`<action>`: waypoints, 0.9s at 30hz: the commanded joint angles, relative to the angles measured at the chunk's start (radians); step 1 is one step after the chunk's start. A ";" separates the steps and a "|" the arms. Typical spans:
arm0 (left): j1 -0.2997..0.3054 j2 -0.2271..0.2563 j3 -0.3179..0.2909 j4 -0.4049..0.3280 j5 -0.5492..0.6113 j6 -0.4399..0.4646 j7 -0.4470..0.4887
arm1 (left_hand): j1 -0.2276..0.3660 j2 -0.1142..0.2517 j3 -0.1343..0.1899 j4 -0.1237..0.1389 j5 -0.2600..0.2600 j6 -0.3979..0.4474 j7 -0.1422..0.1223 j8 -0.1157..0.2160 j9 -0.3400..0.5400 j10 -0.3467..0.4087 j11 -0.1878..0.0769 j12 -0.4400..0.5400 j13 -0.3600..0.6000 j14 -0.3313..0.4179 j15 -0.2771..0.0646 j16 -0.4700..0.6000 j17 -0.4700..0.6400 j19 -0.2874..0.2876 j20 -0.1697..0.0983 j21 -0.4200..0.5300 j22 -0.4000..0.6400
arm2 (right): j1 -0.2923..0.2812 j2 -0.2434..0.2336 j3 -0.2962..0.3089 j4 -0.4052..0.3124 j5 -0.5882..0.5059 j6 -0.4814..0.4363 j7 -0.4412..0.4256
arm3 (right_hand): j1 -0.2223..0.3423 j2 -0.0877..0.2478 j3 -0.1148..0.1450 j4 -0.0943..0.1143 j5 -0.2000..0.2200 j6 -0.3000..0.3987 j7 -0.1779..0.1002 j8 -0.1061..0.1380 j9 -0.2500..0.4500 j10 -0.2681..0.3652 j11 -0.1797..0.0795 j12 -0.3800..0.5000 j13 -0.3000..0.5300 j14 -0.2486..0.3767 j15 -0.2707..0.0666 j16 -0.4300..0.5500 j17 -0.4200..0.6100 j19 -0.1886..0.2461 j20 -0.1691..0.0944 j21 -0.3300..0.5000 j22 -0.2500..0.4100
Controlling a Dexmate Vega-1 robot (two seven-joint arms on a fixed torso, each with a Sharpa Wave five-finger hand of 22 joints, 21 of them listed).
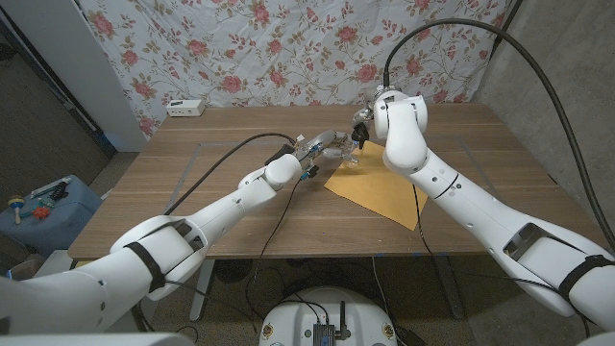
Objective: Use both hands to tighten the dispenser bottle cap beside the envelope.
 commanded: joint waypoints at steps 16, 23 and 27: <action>0.036 0.019 -0.007 -0.059 0.001 0.027 0.020 | -0.079 0.124 0.084 0.078 0.007 0.164 0.014 0.024 0.003 0.085 -0.032 0.002 0.197 0.028 -0.111 0.004 0.004 0.009 -0.095 -0.003 0.001 | -0.033 0.059 0.019 0.035 -0.044 -0.014 -0.065 | 0.053 0.042 0.033 -0.022 -0.002 0.117 0.004 0.043 -0.006 0.119 -0.020 0.017 -0.005 0.077 -0.057 0.014 -0.003 0.049 -0.022 0.004 0.005; 0.042 0.021 -0.010 -0.066 0.002 0.029 0.025 | -0.079 0.124 0.084 0.078 0.007 0.164 0.013 0.024 0.003 0.086 -0.032 0.001 0.197 0.027 -0.111 0.004 0.004 0.009 -0.095 -0.003 0.001 | -0.033 0.067 0.020 0.042 -0.054 -0.017 -0.062 | 0.061 0.048 0.037 -0.022 -0.004 0.121 0.005 0.055 -0.006 0.132 -0.030 0.016 -0.006 0.086 -0.061 0.013 -0.005 0.053 -0.025 0.004 0.005; 0.044 0.021 -0.010 -0.068 0.001 0.029 0.027 | -0.079 0.124 0.083 0.078 0.007 0.163 0.015 0.024 0.003 0.085 -0.033 0.000 0.198 0.027 -0.111 0.005 0.006 0.009 -0.094 -0.003 0.001 | -0.036 0.070 0.021 0.043 -0.062 -0.022 -0.066 | 0.043 0.040 0.027 -0.013 -0.009 0.120 0.008 0.063 -0.006 0.135 -0.021 0.011 -0.006 0.090 -0.060 0.011 -0.005 0.056 -0.024 0.003 0.005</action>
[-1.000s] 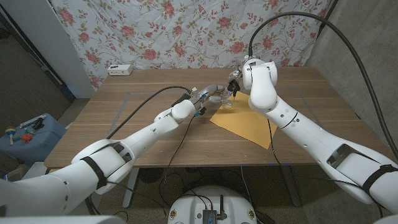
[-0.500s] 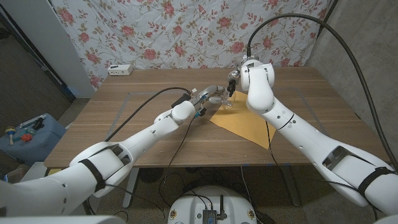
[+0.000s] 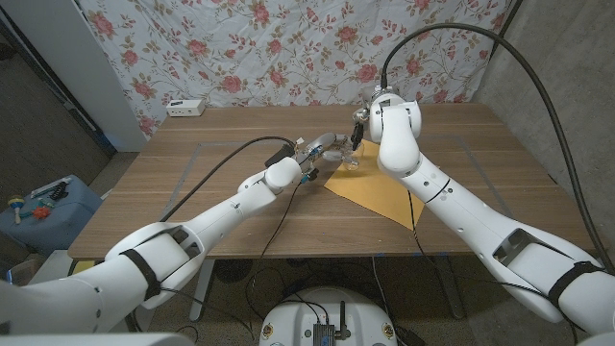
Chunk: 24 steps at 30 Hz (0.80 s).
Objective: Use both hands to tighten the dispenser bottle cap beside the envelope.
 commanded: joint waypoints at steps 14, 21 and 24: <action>0.008 0.001 -0.005 -0.002 -0.001 -0.008 0.006 | -0.079 0.124 0.084 0.077 0.008 0.164 0.015 0.024 0.002 0.086 -0.035 0.008 0.200 0.026 -0.108 0.007 0.004 0.009 -0.094 -0.003 0.001 | -0.014 0.022 0.012 0.005 -0.069 -0.009 0.012 | -0.132 -0.044 -0.054 0.056 -0.008 -0.034 0.014 -0.001 -0.006 0.023 0.023 -0.018 0.004 0.020 -0.044 -0.010 0.009 0.007 0.008 -0.004 0.006; 0.009 0.003 -0.007 -0.004 -0.004 -0.008 0.004 | -0.080 0.123 0.084 0.078 0.007 0.163 0.015 0.024 0.002 0.087 -0.034 0.008 0.200 0.027 -0.107 0.007 0.004 0.009 -0.095 -0.003 0.001 | -0.021 0.014 0.027 -0.020 -0.091 0.017 0.046 | -0.189 -0.054 -0.076 0.071 -0.003 -0.163 0.002 -0.076 -0.001 -0.017 0.047 -0.049 0.007 0.005 -0.024 -0.027 0.012 -0.005 0.023 -0.009 0.006; 0.008 0.004 -0.007 -0.003 -0.004 -0.008 0.001 | -0.080 0.123 0.083 0.078 0.007 0.163 0.016 0.023 0.002 0.084 -0.034 0.006 0.201 0.026 -0.107 0.007 0.004 0.009 -0.094 -0.003 0.001 | -0.033 0.008 0.037 -0.036 -0.100 0.024 0.041 | -0.193 -0.056 -0.078 0.068 -0.002 -0.203 -0.001 -0.098 0.001 -0.036 0.051 -0.058 0.008 -0.001 -0.018 -0.033 0.013 -0.013 0.027 -0.011 0.006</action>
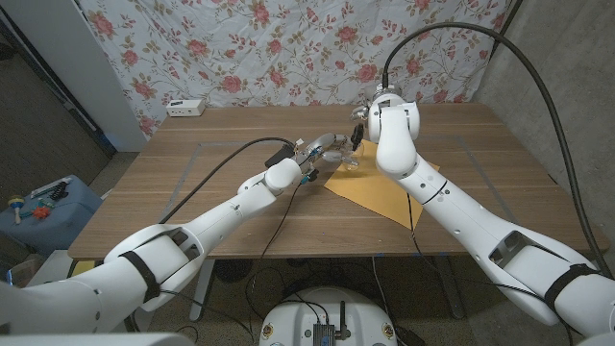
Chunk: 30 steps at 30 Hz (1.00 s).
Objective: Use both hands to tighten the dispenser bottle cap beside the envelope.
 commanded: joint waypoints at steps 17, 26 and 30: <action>0.003 0.013 -0.006 -0.013 -0.005 0.004 -0.009 | -0.080 0.123 0.084 0.078 0.007 0.163 0.015 0.023 0.004 0.085 -0.036 0.001 0.203 0.024 -0.110 0.007 0.004 0.009 -0.094 -0.003 0.001 | -0.110 -0.060 0.143 -0.189 0.099 0.081 -0.010 | 0.043 0.001 0.012 -0.053 0.012 -0.303 -0.023 -0.141 0.022 -0.150 0.010 -0.034 0.009 -0.088 0.013 -0.044 0.003 -0.069 0.016 -0.011 0.000; 0.002 0.019 -0.008 -0.017 -0.005 0.008 -0.011 | -0.081 0.123 0.085 0.078 0.007 0.163 0.014 0.023 0.004 0.087 -0.036 0.000 0.204 0.026 -0.110 0.007 0.004 0.009 -0.094 -0.003 0.001 | -0.104 -0.104 0.175 -0.231 0.184 0.082 0.051 | 0.128 0.008 0.040 -0.080 0.013 -0.471 -0.062 -0.203 0.034 -0.265 -0.004 -0.034 0.013 -0.172 0.033 -0.057 0.000 -0.144 0.023 -0.013 -0.001; -0.002 0.017 -0.008 -0.009 -0.005 0.003 -0.012 | -0.081 0.123 0.084 0.078 0.007 0.163 0.017 0.023 0.004 0.087 -0.034 0.000 0.204 0.026 -0.110 0.007 0.004 0.009 -0.094 -0.003 0.001 | -0.101 -0.128 0.183 -0.247 0.222 0.083 0.063 | 0.171 0.010 0.054 -0.087 0.015 -0.535 -0.095 -0.224 0.038 -0.307 -0.006 -0.034 0.015 -0.201 0.040 -0.059 -0.002 -0.167 0.030 -0.013 -0.001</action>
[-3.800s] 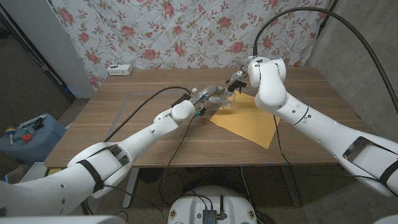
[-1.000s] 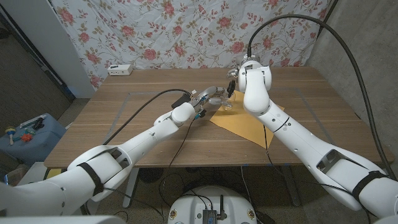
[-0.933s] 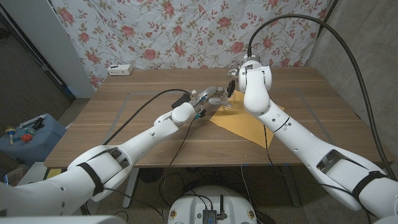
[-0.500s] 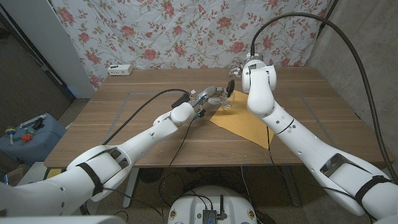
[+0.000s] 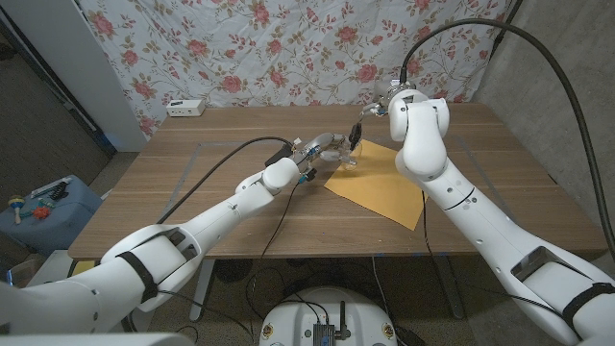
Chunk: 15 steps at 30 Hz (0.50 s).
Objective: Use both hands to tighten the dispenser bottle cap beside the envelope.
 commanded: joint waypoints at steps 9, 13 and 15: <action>-0.016 -0.006 0.001 0.026 0.000 -0.016 -0.007 | -0.082 0.124 0.085 0.079 0.007 0.163 0.014 0.023 0.003 0.084 -0.033 0.007 0.205 0.024 -0.109 0.004 0.004 0.008 -0.094 -0.004 0.001 | -0.004 -0.119 0.051 -0.097 0.231 0.023 0.043 | 0.119 -0.015 0.035 -0.006 0.017 -0.154 -0.072 -0.046 0.015 -0.124 -0.012 -0.001 0.007 -0.089 0.036 -0.008 -0.002 -0.062 0.032 -0.001 0.002; -0.017 -0.006 0.001 0.027 0.000 -0.015 -0.008 | -0.082 0.124 0.085 0.078 0.007 0.164 0.015 0.023 0.003 0.085 -0.036 0.007 0.205 0.025 -0.110 0.005 0.004 0.009 -0.094 -0.003 0.001 | -0.008 -0.146 0.059 -0.108 0.289 0.029 0.021 | 0.160 -0.019 0.049 -0.007 0.023 -0.183 -0.073 -0.055 0.017 -0.168 -0.019 0.000 0.008 -0.127 0.047 -0.009 -0.002 -0.097 0.061 -0.004 0.002; -0.016 -0.006 0.001 0.024 0.000 -0.012 -0.007 | -0.082 0.124 0.085 0.078 0.008 0.164 0.017 0.023 0.003 0.085 -0.036 0.007 0.205 0.026 -0.110 0.005 0.003 0.008 -0.093 -0.003 0.001 | -0.012 -0.161 0.069 -0.113 0.335 0.037 -0.001 | 0.168 -0.022 0.051 -0.004 0.024 -0.196 -0.073 -0.058 0.017 -0.194 -0.015 -0.003 0.008 -0.147 0.055 -0.010 -0.001 -0.112 0.068 -0.004 0.002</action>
